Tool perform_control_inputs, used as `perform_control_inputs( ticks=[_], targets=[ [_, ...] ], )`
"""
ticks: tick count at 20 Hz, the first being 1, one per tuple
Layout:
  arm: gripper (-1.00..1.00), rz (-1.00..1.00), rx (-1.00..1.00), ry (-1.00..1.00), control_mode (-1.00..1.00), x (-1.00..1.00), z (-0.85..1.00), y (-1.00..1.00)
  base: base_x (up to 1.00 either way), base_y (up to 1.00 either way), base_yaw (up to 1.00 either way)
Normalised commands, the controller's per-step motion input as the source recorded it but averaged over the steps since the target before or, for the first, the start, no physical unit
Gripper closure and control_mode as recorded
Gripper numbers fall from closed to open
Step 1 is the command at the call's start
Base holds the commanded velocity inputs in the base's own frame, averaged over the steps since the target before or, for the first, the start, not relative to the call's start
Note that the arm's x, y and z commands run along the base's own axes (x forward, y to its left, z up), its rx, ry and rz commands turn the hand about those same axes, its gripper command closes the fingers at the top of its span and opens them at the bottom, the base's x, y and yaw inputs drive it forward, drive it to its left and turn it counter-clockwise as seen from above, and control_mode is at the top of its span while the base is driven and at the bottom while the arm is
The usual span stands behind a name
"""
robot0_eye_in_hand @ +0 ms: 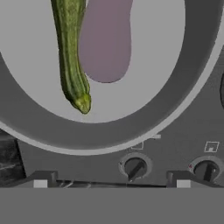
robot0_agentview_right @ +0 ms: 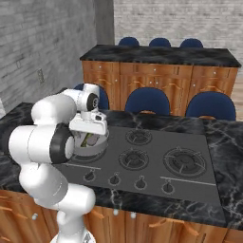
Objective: Put the squash and eggplant in the pot. Retrieve the spatula and lightly stir the vegetables in the pot.
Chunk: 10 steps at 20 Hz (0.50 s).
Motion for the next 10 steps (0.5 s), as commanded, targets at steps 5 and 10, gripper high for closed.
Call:
perform_control_inputs(
  ticks=[5,10],
  targets=[
    [-1.00,0.00,0.00,-0.22,-1.00,-1.00,0.38,-0.05,0.00,0.00,0.00],
    [-1.00,0.00,0.00,-0.19,-1.00,-1.00,0.42,-0.02,0.00,0.00,0.00]
  ],
)
